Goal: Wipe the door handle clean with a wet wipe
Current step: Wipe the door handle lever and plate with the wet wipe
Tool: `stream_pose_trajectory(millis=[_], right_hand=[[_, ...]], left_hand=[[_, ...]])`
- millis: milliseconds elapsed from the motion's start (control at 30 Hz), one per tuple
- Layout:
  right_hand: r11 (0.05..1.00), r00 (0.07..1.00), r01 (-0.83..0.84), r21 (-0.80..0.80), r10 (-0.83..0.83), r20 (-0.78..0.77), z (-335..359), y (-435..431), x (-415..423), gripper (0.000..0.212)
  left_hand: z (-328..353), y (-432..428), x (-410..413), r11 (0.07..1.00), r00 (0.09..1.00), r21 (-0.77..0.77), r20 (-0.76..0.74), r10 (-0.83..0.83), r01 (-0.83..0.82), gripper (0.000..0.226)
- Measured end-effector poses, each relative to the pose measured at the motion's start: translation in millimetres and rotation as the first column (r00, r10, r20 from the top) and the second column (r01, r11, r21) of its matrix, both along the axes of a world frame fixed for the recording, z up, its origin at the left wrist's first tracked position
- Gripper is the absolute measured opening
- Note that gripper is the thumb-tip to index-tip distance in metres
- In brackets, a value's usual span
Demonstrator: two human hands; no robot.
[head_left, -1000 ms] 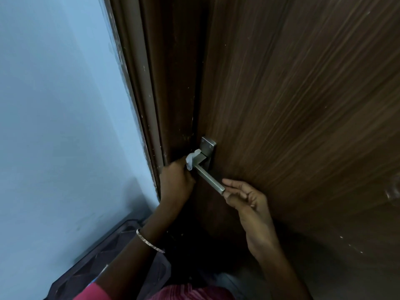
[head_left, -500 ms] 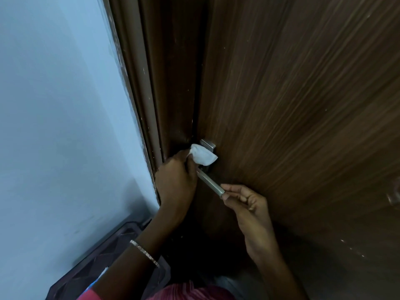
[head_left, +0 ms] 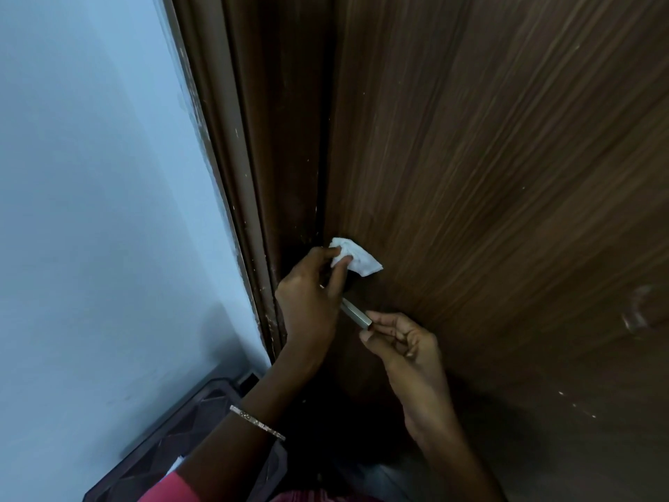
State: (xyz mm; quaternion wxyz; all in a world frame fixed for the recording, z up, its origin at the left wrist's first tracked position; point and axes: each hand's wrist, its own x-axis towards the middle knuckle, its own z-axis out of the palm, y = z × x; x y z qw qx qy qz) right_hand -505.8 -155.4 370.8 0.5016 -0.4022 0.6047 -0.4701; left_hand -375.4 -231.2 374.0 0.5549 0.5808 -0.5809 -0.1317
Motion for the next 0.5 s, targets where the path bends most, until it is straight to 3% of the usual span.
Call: stream_pose_trajectory(millis=[167,333,500], right_hand=[[1.0,1.0,0.018,0.017,-0.018,0.008,2,1,2,0.027],[0.999,0.999,0.034,0.028,-0.035,0.003,4,4,5,0.029],[0.998,0.998,0.056,0.041,-0.056,-0.007,5,5,8,0.03]], left_hand=[[-2,-4,5,0.998,0.999,0.053,0.046,-0.022,0.02,0.009],[7,-17,14,0.997,0.999,0.076,-0.021,0.035,-0.033,0.018],[18,-19,8,0.999,1.0,0.021,0.011,0.025,-0.025,0.02]])
